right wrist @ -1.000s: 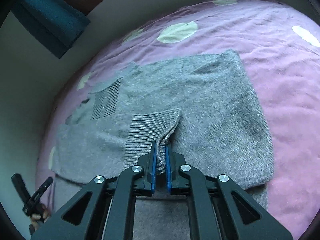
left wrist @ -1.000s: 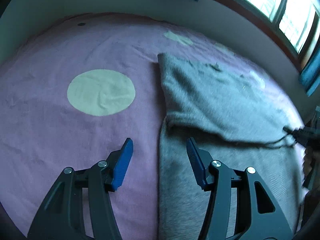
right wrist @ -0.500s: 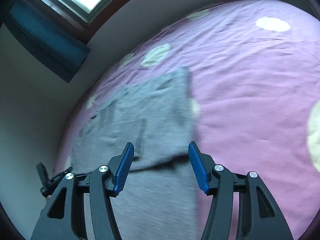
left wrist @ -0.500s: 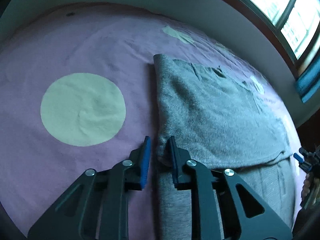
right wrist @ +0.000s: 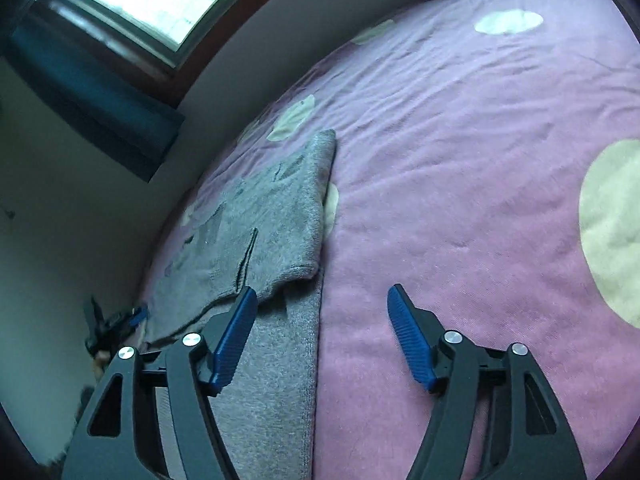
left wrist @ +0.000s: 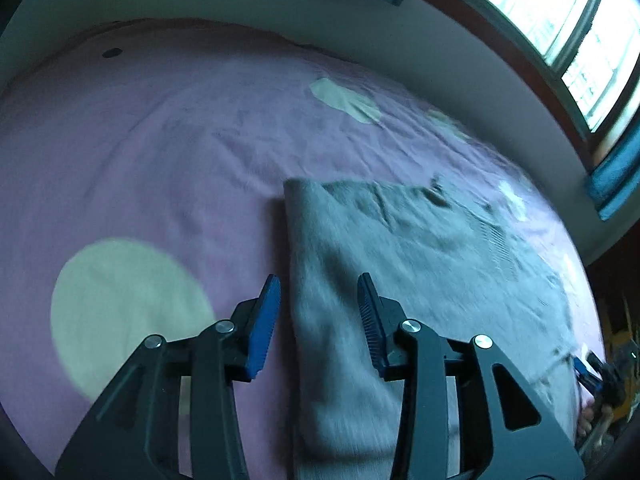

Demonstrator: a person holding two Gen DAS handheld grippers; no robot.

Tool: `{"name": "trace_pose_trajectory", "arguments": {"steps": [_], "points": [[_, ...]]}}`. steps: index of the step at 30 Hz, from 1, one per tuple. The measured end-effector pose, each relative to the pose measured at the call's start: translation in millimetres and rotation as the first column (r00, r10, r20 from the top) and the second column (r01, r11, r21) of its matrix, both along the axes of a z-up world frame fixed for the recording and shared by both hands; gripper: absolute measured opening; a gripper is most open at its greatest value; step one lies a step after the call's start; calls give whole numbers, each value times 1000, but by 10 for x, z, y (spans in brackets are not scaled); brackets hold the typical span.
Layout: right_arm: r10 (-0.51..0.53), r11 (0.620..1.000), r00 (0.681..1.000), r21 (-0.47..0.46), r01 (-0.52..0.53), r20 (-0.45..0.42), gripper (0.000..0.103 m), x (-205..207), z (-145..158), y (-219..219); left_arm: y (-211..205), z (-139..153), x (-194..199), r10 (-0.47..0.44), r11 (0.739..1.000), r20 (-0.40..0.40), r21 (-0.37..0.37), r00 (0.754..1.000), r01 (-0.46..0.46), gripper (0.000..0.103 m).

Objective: Fold small clothes

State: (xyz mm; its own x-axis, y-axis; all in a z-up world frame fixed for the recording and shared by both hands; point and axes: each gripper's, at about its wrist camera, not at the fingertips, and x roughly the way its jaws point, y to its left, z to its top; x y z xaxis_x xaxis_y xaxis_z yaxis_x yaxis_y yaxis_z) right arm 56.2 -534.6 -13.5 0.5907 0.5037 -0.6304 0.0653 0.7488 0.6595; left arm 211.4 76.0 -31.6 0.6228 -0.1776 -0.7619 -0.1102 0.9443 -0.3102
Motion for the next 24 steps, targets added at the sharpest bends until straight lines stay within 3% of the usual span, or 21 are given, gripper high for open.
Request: {"name": "trace_pose_trajectory", "arguments": {"steps": [4,6,10,16,24], "points": [[10,1000,1000,-5,-10,12,73,-10,10,11,51,-127,258,34,999,-29,25,999,-34,34],[10,1000,1000,2,-10,15,73,-12,11,4,-6,-135,343,31,994,-32,110,999,-27,27],[17,1000,1000,3,-17,18,74,-20,2,-8,-85,-121,360,10,985,-26,175,1000,-5,27],[15,1000,1000,-8,-15,1,76,-13,37,13,84,-57,-77,12,1000,-33,-2,999,-13,33],[104,992,991,78,-97,-83,76,-412,128,102,135,38,-1270,-48,996,-31,-74,998,45,44]]}}
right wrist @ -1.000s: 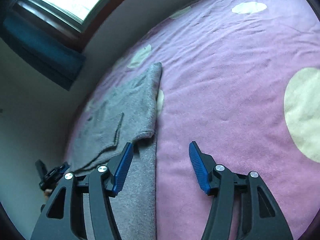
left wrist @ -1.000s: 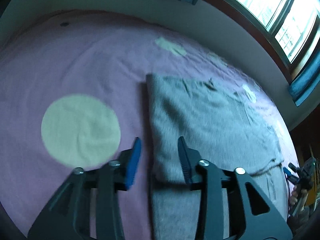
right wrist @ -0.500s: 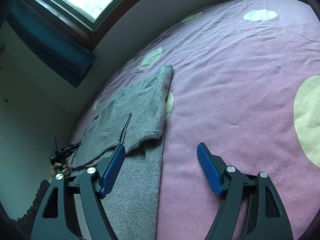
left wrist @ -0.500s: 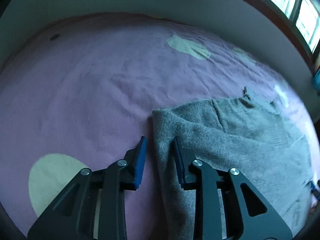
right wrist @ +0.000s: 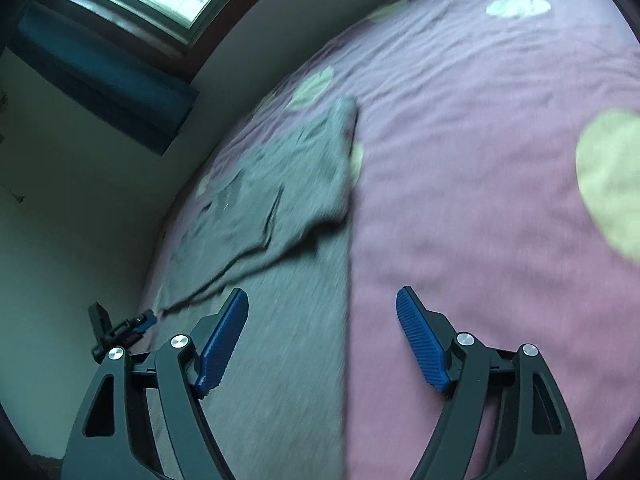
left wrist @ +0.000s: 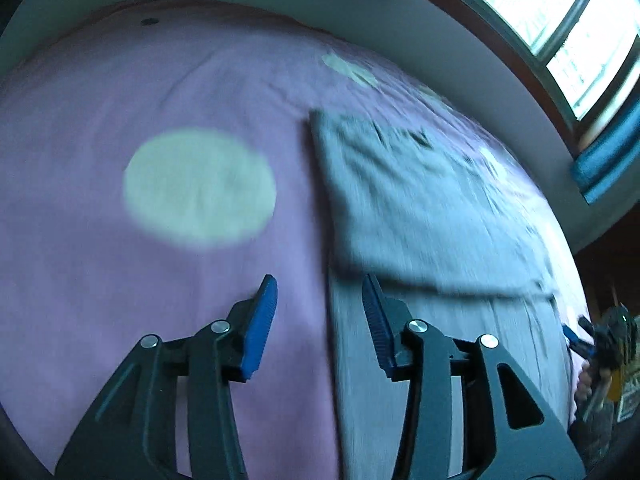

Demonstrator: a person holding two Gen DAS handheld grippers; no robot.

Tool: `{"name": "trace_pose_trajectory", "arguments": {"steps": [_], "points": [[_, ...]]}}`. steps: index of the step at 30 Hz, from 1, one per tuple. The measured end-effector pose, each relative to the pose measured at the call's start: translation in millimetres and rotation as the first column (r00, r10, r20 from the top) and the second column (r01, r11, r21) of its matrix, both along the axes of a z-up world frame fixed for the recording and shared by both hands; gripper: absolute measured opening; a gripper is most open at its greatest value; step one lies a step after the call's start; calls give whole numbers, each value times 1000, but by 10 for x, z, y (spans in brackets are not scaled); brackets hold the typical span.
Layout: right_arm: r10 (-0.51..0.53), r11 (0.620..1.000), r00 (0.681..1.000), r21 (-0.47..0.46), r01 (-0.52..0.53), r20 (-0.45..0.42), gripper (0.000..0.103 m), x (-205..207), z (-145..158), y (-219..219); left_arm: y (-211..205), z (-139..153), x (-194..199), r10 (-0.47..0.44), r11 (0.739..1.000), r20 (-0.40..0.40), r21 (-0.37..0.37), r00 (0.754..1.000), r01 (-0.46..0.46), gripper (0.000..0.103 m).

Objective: Fold small clothes

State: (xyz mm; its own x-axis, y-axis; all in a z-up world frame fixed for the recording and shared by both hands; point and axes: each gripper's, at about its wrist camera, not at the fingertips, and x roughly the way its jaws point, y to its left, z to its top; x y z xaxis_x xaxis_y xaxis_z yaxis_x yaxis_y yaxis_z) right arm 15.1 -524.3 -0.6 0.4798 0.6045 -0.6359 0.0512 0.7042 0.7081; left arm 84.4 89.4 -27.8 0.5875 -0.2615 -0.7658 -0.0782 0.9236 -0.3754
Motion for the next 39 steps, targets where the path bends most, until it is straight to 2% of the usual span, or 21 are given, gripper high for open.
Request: {"name": "trace_pose_trajectory", "arguments": {"steps": [3,9,17,20,25,27,29,30,31,32,34,35,39], "points": [[56,998,998,-2,-56,-25,76,-261,51,103,-55,-43,-506,-29,999,-11,-40,1000,28,46],[152,988,986,4,-152,-63,76,-812,149,272,-259,-65,-1156,-117,991,-5,-68,993,117,47],[231,971,970,74,-226,-74,76,-1393,211,322,-423,-87,-1665,-213,956,-47,-215,976,198,47],[258,963,963,107,-249,-77,76,-1556,229,360,-497,-79,-1827,-223,951,-41,-228,974,208,47],[326,943,943,93,-319,-71,73,-1777,279,512,-596,-125,-1955,-265,922,-73,-310,961,230,47],[344,938,936,86,-337,-77,66,-1835,280,551,-636,-112,-2008,-270,926,-68,-293,961,239,46],[348,937,933,73,-342,-94,46,-1822,256,594,-674,-100,-2038,-274,929,-72,-279,959,245,46],[351,936,931,67,-345,-104,41,-1824,238,612,-696,-98,-2047,-279,929,-77,-275,957,248,44],[359,933,927,66,-353,-113,30,-1820,217,634,-721,-92,-2046,-278,932,-79,-263,957,249,42],[369,929,922,65,-364,-119,19,-1825,204,649,-752,-88,-2052,-281,937,-87,-240,956,254,33],[388,922,914,54,-384,-118,11,-1815,215,724,-808,-95,-2065,-307,933,-106,-227,946,278,10],[392,920,914,46,-389,-109,9,-1816,244,749,-817,-100,-2093,-306,934,-115,-230,945,274,4],[365,931,930,41,-364,-44,5,-1646,417,800,-813,-20,-2055,-281,940,-79,-225,956,258,4]]}}
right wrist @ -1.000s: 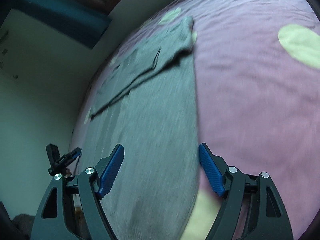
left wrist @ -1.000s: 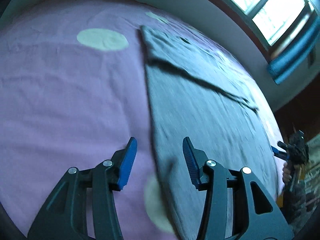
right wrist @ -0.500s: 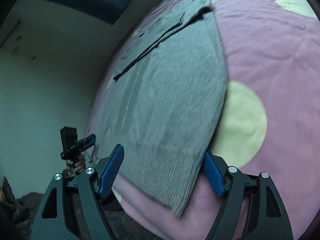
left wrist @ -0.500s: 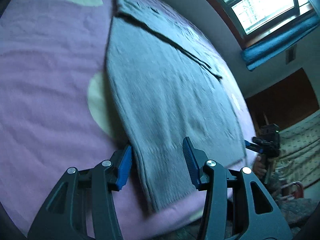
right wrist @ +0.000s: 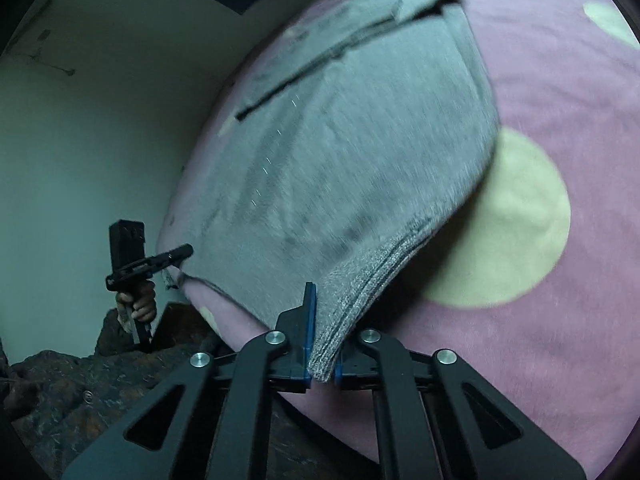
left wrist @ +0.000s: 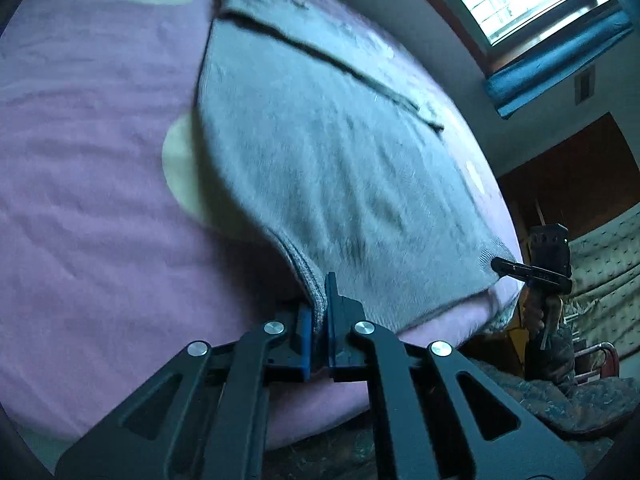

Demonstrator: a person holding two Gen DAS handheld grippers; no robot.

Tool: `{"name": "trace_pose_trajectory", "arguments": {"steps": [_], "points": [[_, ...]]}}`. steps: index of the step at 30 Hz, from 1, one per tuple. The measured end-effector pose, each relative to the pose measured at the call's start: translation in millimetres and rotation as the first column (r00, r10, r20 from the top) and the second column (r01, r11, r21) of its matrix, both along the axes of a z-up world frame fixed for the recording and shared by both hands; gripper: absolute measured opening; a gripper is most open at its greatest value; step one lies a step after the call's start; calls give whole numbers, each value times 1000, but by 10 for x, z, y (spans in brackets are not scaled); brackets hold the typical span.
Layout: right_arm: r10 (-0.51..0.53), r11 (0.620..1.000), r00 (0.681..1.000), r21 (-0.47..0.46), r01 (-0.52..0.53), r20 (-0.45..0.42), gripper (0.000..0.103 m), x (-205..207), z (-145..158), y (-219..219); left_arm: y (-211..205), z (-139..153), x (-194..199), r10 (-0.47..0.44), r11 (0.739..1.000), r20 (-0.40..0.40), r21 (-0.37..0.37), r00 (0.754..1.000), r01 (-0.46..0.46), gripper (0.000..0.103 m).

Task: Fold small clothes
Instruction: 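Grasp the sweater hem with the left gripper and lift it toward the collar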

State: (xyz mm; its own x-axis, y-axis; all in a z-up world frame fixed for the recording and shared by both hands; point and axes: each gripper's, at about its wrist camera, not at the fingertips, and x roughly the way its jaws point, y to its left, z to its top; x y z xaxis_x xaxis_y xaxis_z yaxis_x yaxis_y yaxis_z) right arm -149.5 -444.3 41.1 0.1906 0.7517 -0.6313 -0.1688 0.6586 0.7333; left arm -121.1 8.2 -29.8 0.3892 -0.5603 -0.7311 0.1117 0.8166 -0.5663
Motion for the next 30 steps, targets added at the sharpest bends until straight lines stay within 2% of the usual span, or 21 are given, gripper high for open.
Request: {"name": "trace_pose_trajectory", "arguments": {"steps": [5,9,12,15,18,22,24,25,27,28,29,30], "points": [[-56,997,996,53,52,68,5,461,181,-99,177,251,309,58,995,69,-90,996,-51,4],[-90,992,993,91,83,72,5,968,131,-124,216,313,694,94,990,111,-115,989,-81,4],[-120,988,992,106,114,49,5,1347,-35,-125,255,217,1107,129,984,97,-138,987,-115,4],[-162,980,987,120,161,-3,5,1689,-285,-165,273,77,1423,145,985,77,-110,986,-136,4],[-191,972,979,125,198,-66,5,1905,-557,-211,282,-97,1650,146,985,43,-103,988,-141,4],[-196,964,973,160,214,-120,5,2020,-739,-221,348,-247,1765,138,982,14,-130,990,-135,5],[-188,958,975,196,208,-118,8,2016,-714,-241,373,-239,1760,134,979,14,-154,991,-130,10],[-183,958,978,206,201,-103,13,2000,-673,-273,390,-218,1753,130,978,16,-168,991,-125,12],[-194,957,979,205,204,-68,27,1969,-583,-338,443,-161,1721,138,976,40,-175,990,-129,30],[-206,956,977,204,212,-47,35,1961,-533,-373,483,-112,1700,148,976,63,-169,987,-136,35],[-217,955,976,201,217,-27,38,1967,-497,-406,517,-67,1688,156,977,88,-161,984,-141,43],[-222,957,975,188,221,-16,39,1980,-482,-418,528,-42,1692,156,979,102,-152,982,-139,44]]}}
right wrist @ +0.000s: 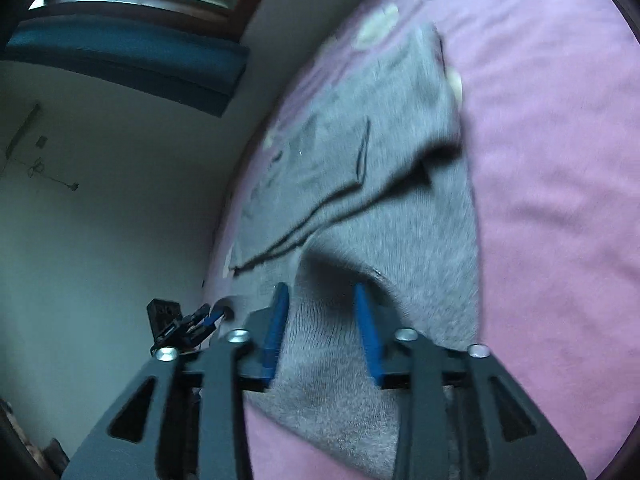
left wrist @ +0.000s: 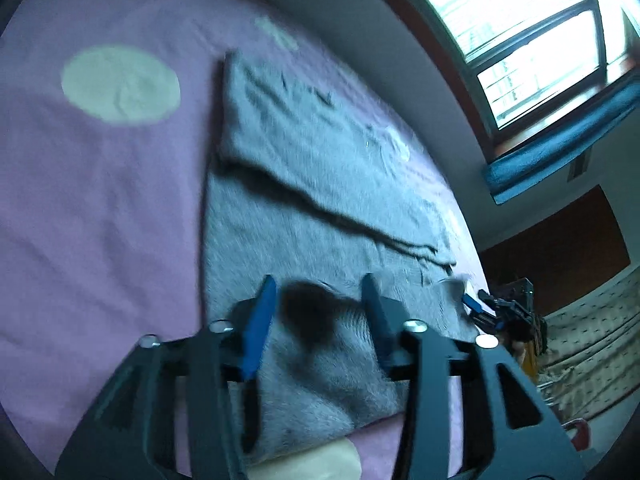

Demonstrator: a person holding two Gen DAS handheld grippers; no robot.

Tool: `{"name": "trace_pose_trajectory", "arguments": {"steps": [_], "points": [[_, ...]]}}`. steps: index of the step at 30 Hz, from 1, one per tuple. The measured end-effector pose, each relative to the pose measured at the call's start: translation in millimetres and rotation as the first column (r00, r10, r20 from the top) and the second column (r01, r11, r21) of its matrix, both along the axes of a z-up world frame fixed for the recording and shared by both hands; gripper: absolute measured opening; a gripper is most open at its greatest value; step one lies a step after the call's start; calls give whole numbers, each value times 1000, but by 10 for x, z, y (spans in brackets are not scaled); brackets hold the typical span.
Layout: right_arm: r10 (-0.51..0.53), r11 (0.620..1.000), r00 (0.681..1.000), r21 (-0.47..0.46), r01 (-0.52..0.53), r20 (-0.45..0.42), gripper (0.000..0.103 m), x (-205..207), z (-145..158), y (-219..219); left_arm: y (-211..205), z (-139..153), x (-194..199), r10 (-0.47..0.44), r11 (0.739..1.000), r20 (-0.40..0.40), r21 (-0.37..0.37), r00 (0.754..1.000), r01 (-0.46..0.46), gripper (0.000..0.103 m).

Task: Fold small clothes
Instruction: 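Grasp the sweater hem with the left gripper and lift it toward the collar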

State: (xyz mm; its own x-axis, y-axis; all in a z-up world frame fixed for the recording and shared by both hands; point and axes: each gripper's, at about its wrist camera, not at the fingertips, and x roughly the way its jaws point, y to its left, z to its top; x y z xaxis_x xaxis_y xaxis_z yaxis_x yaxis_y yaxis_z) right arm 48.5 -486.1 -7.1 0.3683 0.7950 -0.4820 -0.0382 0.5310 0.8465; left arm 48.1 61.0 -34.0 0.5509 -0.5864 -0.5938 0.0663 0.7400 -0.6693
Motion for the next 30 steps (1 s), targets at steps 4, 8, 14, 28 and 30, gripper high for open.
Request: {"name": "trace_pose_trajectory", "arguments": {"steps": [4,8,14,28,30], "points": [[9,998,1000,-70,-10,-15,39,103,-38,41,-16,29,79,-31,997,11,66,999,30,44],[28,990,1000,-137,-29,-10,39,184,-54,96,-125,36,193,-75,987,18,147,997,72,45],[31,984,999,-173,-32,-8,39,183,-31,41,-180,-11,325,-106,976,-1,190,994,104,46],[114,967,993,-233,-107,18,39,216,-31,212,-429,-52,445,-218,929,-35,299,975,219,27],[129,962,991,-246,-119,24,39,211,-29,230,-465,-38,434,-228,921,-33,317,973,226,27]]}}
